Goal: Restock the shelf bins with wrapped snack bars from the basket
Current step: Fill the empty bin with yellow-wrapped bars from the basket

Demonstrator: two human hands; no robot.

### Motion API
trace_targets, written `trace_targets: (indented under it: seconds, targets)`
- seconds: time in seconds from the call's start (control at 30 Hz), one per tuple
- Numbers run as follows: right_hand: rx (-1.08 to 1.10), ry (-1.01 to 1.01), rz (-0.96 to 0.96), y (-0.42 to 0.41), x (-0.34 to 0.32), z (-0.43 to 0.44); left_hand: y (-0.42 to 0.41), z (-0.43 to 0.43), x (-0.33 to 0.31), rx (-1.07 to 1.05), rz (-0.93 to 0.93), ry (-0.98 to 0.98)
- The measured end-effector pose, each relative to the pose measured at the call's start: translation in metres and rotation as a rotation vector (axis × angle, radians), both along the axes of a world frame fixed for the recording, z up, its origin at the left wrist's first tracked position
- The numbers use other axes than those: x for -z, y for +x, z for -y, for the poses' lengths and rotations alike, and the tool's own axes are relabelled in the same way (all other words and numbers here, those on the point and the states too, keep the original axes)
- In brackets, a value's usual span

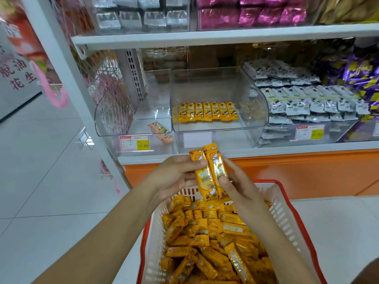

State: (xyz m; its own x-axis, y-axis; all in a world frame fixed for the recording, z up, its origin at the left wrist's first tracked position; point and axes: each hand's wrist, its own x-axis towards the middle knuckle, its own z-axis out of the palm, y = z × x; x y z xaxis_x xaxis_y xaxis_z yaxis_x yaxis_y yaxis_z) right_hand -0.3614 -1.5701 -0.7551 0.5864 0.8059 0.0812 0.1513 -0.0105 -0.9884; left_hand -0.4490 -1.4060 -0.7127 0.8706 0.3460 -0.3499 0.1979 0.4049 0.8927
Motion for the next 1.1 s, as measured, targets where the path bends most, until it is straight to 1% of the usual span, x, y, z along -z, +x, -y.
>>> trace_targets:
  seconds: [0.07,0.17,0.27,0.33,0.37,0.4,0.47,0.5,0.53,0.6,0.7,0.83,0.9,1.0,1.1]
  targets:
    - [0.028,-0.036,0.146,-0.001,-0.005,0.000,0.005,0.003,-0.003,-0.006,0.008,-0.001]
    - [0.184,-0.174,0.447,-0.006,-0.010,-0.004,0.011,0.010,-0.004,-0.046,0.023,-0.030]
    - [0.298,-0.239,0.608,-0.005,-0.015,-0.014,0.016,0.017,-0.006,-0.059,0.070,-0.015]
    - [0.310,-0.229,0.626,0.002,-0.030,-0.023,0.017,0.014,-0.015,-0.085,0.107,0.046]
    - [0.308,-0.222,0.607,0.007,-0.040,-0.029,0.016,0.011,-0.022,-0.124,0.121,0.123]
    - [0.306,-0.210,0.578,0.015,-0.052,-0.035,0.015,0.004,-0.027,-0.198,0.130,0.248]
    - [0.315,-0.195,0.531,0.033,-0.078,-0.051,0.010,-0.014,-0.038,-0.399,0.099,0.615]
    - [0.319,-0.214,0.528,0.044,-0.091,-0.062,0.006,-0.023,-0.042,-0.471,0.057,0.800]
    - [0.317,-0.267,0.531,0.056,-0.102,-0.074,0.002,-0.033,-0.044,-0.507,0.018,0.916]
    - [0.285,-0.472,0.516,0.080,-0.120,-0.106,-0.004,-0.052,-0.041,-0.481,-0.059,0.975]
    - [0.124,-0.763,0.483,0.097,-0.131,-0.152,-0.007,-0.064,-0.032,-0.365,-0.160,1.042]
    - [-0.073,-1.013,0.621,0.096,-0.118,-0.192,-0.005,-0.067,-0.022,-0.240,-0.200,1.132]
    - [-0.151,-1.097,0.710,0.090,-0.112,-0.205,-0.003,-0.069,-0.020,-0.215,-0.207,1.159]
    - [-0.274,-1.187,0.689,0.084,-0.101,-0.219,-0.003,-0.072,-0.017,-0.203,-0.192,1.154]
    - [-0.238,-1.162,0.693,0.081,-0.091,-0.226,-0.003,-0.075,-0.014,-0.188,-0.181,1.163]
